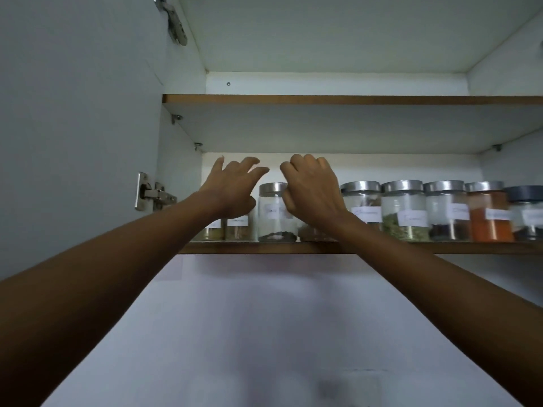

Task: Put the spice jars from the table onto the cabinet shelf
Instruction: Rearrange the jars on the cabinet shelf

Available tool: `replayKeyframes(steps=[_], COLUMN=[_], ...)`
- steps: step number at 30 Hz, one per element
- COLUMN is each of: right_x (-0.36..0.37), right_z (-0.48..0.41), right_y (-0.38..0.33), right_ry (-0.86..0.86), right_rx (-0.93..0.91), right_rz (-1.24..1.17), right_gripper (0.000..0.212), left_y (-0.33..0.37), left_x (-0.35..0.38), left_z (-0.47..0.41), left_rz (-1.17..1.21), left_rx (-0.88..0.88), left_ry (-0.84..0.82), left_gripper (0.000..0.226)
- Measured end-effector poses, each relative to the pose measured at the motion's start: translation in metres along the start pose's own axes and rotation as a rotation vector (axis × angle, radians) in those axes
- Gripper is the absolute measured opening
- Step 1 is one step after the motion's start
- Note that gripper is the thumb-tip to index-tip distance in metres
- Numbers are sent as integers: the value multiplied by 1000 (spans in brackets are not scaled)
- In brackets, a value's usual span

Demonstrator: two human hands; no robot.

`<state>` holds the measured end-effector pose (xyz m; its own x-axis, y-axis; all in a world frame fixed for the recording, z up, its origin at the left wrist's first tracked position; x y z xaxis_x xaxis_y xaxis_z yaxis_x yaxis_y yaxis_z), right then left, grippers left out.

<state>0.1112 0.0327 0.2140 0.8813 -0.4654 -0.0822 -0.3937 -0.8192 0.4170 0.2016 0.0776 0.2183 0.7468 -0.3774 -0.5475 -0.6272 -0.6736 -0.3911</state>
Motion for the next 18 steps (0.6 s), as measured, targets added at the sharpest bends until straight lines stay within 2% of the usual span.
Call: replayKeyframes(steps=[5,10,18], right_x=[22,51,64], right_z=[12,29,36], right_y=[62,80,77], right_ry=[-223,-453,-548], right_rx=[114,85,33], right_rz=[24,-61,-110], right_gripper=[34,48,39], left_y=[20,32,27], left_x=[7,27,25], left_z=[-15,-21,-29], left_rz=[60,111,157], left_rx=[37,3,-24], left_ry=[-43,-163,-142], left_gripper=[74,80,75])
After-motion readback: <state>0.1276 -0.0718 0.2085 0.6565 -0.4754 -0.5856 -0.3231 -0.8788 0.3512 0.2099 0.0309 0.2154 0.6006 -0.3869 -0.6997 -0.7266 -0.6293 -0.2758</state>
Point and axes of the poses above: each hand's wrist, its own z-axis away from the middle knuckle, its own x-axis out of the palm, y = z × x, the point moved 10 cm from there along -z, towards the middle knuckle, and after that the axes turned 4 degrees about -y, right-handed, at the moved point
